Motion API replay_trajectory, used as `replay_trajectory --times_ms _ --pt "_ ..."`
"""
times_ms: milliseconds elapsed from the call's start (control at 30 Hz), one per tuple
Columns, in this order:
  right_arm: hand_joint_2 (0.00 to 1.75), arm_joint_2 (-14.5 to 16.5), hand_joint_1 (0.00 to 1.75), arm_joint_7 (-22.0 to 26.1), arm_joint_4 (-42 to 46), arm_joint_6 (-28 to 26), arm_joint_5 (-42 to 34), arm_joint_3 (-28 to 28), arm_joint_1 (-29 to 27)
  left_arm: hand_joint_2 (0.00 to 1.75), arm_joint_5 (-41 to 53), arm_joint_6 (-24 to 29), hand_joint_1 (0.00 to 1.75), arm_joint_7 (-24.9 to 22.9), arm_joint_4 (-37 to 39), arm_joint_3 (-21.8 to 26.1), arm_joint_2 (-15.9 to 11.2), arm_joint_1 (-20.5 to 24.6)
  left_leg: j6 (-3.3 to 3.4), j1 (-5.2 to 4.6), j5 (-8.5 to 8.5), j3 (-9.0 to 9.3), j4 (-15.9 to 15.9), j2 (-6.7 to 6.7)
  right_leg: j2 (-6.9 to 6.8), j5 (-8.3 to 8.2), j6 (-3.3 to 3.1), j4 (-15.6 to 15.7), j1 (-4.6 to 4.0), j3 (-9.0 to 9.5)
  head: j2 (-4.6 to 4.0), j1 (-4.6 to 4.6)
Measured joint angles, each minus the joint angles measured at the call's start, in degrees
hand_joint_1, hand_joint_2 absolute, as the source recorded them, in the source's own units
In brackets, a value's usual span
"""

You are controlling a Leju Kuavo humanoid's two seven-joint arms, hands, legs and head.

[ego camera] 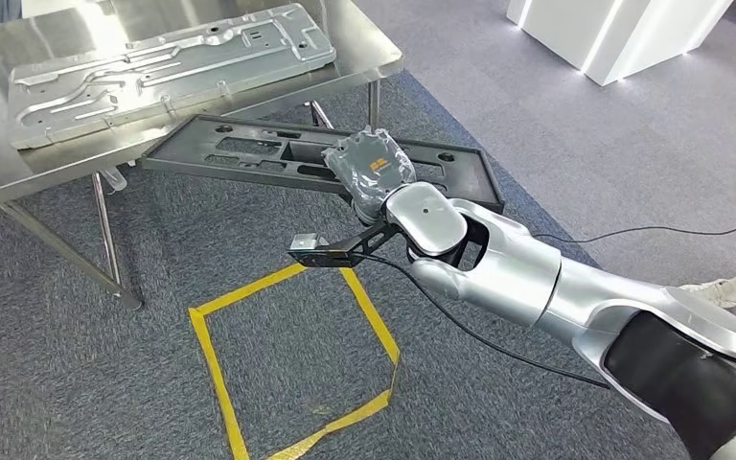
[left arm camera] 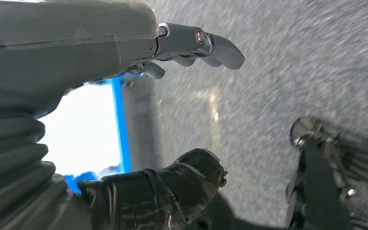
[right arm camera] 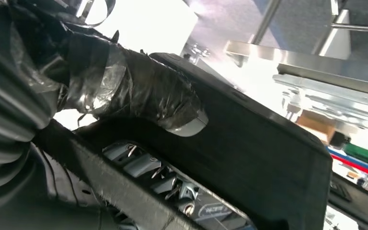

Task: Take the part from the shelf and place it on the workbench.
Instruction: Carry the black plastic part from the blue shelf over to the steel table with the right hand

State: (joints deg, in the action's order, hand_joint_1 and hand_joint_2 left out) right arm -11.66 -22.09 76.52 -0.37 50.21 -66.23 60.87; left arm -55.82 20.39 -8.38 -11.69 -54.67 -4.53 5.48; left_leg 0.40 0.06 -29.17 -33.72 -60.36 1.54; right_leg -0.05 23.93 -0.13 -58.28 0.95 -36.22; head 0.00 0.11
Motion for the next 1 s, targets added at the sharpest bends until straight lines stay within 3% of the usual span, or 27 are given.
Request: replay_trajectory --times_ms 100,167,200,267,300,400,467,533,600,633,667,700,767,800,867,1000 --pt "1.75 0.4 1.75 0.2 -0.6 0.1 0.0 -0.2 0.2 1.75 0.0 -0.1 0.0 -0.1 0.0 0.0 0.0 0.0 -0.73 0.3 -2.86 -5.3 -9.1 -0.84 -0.83 0.8 -0.67 0.3 -0.12 1.15 -0.01 -0.21" --pt "1.75 0.5 1.75 0.5 -1.0 0.1 0.0 -0.5 0.1 1.75 0.0 -0.2 0.0 0.0 0.0 0.0 0.0 -0.2 -0.89 0.44 -2.15 -8.16 -12.1 -0.98 -1.26 1.5 -0.75 0.3 -0.3 1.92 -0.01 -0.21" --pt "1.75 0.5 1.75 0.6 -1.1 0.1 0.0 -0.6 -0.1 1.75 0.0 -0.3 0.0 0.0 0.0 0.0 0.0 -0.3 -0.81 0.46 -0.38 -8.14 -10.6 -1.06 -1.4 1.87 -0.71 0.2 -0.35 2.41 -0.02 -0.22" --pt "1.75 0.6 1.75 0.8 -1.2 0.0 -0.3 -0.7 -0.2 1.75 0.0 -0.4 0.0 0.0 0.0 0.0 0.0 -0.5 -0.34 0.35 4.04 -5.68 -3.7 -1.32 -1.59 2.61 -0.55 0.3 -0.4 3.45 -0.02 -0.19" --pt "1.75 0.6 1.75 1.0 -1.3 -0.1 -0.5 -0.7 -0.1 1.75 0.0 -0.4 0.0 0.0 0.0 0.0 0.0 -0.5 -0.02 0.1 5.31 -4.31 -0.7 -1.46 -1.63 2.89 -0.37 0.4 -0.45 3.78 -0.02 -0.19" --pt "1.75 0.7 1.75 1.1 -1.5 -0.2 -1.1 -0.7 -0.2 1.75 0.0 -0.4 0.0 0.0 0.0 -0.1 0.0 -0.4 0.9 -0.68 5.21 -2.89 2.1 -1.61 -1.73 3.32 0.42 0.6 -0.42 4.02 0.0 -0.15" --pt "1.75 0.9 1.75 1.3 -1.6 -0.2 -1.2 -0.7 -0.2 1.75 0.0 -0.4 0.0 0.0 0.0 -0.1 0.0 -0.3 1.41 -0.44 5.06 -2.16 2.8 -1.52 -1.52 3.83 1.01 0.3 -0.36 4.06 -0.01 -0.07" --pt "1.75 1.0 1.75 1.4 -1.7 -0.2 -1.3 -0.6 -0.2 1.75 -0.1 -0.4 0.0 0.0 0.0 -0.1 0.0 -0.4 2.02 -0.12 4.89 -1.08 3.5 -1.51 -0.8 5.51 1.33 -3.6 -0.38 2.23 -0.01 0.07" --pt "1.75 1.0 1.75 1.4 -1.8 -0.3 -1.3 -0.7 -0.3 1.75 -0.1 -0.3 0.0 0.0 0.0 -0.1 0.0 -0.3 2.49 -0.16 4.33 -0.55 3.5 -1.45 -0.21 7.89 1.44 -11.2 -0.36 -2.33 -0.01 0.19" --pt "1.75 1.0 1.75 1.4 -1.9 -0.3 -1.3 -0.7 -0.5 1.75 -0.1 -0.3 0.0 0.0 0.0 -0.1 -0.1 -0.2 2.57 -0.15 3.97 -0.32 3.4 -1.32 -0.1 8.33 1.55 -14.4 -0.32 -4.67 -0.02 0.22" --pt "1.75 1.0 1.75 1.5 -2.0 -0.3 -1.4 -0.7 -0.7 1.75 0.0 -0.3 0.0 0.0 0.0 -0.1 -0.1 -0.1 2.56 -0.14 3.56 -0.03 3.2 -1.14 -0.07 7.77 1.64 -15.8 -0.25 -6.21 -0.01 0.24" --pt "1.75 1.0 1.75 1.5 -2.1 -0.3 -1.4 -0.7 -0.8 1.75 0.0 -0.4 0.0 0.0 0.0 -0.1 -0.1 -0.1 2.49 -0.1 3.08 0.36 3.0 -0.91 -0.07 6.06 1.72 -14.9 -0.15 -6.61 -0.01 0.27" --pt "1.75 1.0 1.75 1.5 -2.2 -0.3 -1.4 -0.7 -0.9 1.75 0.0 -0.4 0.0 0.1 0.0 -0.1 0.0 -0.2 2.13 0.01 1.88 1.2 2.4 -0.49 -0.03 1.33 1.8 -8.2 0.11 -4.49 -0.01 0.33" --pt "1.75 0.9 1.75 1.5 -2.3 -0.3 -1.4 -0.7 -0.8 1.75 0.0 -0.4 0.0 0.0 0.0 -0.1 0.0 -0.2 1.8 -0.06 1.23 1.41 1.9 -0.3 0.05 -0.07 1.76 -4.7 0.16 -3.07 -0.01 0.35" --pt "1.75 0.9 1.75 1.5 -2.3 -0.3 -1.4 -0.7 -0.8 1.75 -0.1 -0.5 0.0 -0.2 0.0 -0.1 0.1 -0.2 1.18 -0.21 0.41 1.47 1.5 -0.06 0.22 -0.37 1.35 -1.7 0.02 -1.59 -0.01 0.34" --pt "1.75 0.9 1.75 1.5 -2.5 -0.2 -1.4 -0.7 -0.8 1.75 -0.1 -0.6 0.0 -1.0 0.0 -0.1 0.2 -0.2 0.24 -0.04 -0.73 1.23 0.3 -0.36 0.24 0.33 -0.07 -1.3 0.04 -0.85 -0.01 0.2"
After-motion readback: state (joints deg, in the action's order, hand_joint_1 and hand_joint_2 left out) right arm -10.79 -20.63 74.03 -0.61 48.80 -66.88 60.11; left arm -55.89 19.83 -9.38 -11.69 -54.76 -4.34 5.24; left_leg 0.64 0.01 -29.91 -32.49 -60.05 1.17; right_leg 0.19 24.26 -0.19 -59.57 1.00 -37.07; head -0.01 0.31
